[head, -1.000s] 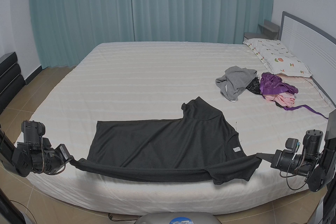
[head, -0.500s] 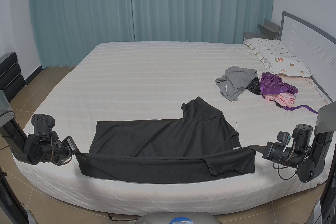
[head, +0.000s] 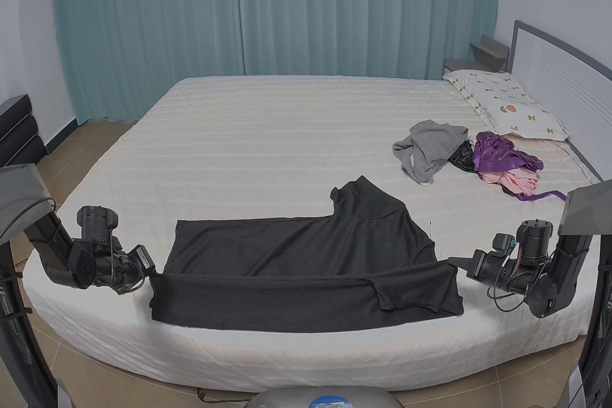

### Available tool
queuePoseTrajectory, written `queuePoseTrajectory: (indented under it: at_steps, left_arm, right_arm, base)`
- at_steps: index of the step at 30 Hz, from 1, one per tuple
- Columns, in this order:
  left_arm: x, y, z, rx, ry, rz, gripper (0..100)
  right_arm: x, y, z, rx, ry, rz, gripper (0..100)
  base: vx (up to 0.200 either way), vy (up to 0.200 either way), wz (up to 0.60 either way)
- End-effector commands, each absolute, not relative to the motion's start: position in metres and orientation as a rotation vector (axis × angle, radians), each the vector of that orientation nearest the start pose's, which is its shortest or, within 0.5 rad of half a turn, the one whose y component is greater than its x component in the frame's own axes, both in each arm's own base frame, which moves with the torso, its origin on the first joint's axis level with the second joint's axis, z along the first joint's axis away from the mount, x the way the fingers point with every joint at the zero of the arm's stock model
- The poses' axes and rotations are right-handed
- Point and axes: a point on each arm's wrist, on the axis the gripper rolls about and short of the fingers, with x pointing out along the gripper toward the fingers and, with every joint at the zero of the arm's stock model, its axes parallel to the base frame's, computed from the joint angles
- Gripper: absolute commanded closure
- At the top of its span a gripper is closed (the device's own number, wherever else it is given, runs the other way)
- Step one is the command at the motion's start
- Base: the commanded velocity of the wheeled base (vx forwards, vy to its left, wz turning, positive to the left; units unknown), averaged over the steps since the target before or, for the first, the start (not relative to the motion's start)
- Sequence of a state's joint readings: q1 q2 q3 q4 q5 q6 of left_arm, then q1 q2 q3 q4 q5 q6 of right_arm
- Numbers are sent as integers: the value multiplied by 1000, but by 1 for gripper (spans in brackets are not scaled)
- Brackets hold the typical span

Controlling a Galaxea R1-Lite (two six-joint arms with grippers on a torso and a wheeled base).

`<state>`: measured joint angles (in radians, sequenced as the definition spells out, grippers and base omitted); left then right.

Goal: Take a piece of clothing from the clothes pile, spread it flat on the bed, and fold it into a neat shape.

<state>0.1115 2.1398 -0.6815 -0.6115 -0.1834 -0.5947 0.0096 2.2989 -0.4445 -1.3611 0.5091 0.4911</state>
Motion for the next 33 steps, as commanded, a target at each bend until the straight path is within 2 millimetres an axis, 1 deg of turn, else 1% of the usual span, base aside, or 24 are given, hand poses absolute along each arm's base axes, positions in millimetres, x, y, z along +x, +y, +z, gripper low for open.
queuePoseTrajectory:
  at_steps: [1,7,15,18,24,28,33]
  left_arm:
    - [337,30,-11,-674,872,196,100]
    - [351,26,-25,-645,873,227,100]
    - [362,20,-30,-621,862,236,100]
    - [362,20,-33,-610,860,254,100]
    - [363,18,-33,-603,859,257,100]
    - [363,17,-33,-601,860,259,100]
    - [363,17,-33,-599,861,267,100]
  right_arm:
    - [321,14,-28,598,621,376,100]
    - [335,17,-36,594,639,357,100]
    - [344,20,-39,593,673,348,100]
    - [346,21,-43,592,684,348,100]
    - [350,31,-47,581,699,357,100]
    - [354,32,-48,578,701,347,100]
    - [354,33,-48,578,710,344,100]
  base:
    - [0,0,0]
    - [0,0,0]
    - [0,0,0]
    - [0,0,0]
    - [0,0,0]
    - [0,0,0]
    - [0,0,0]
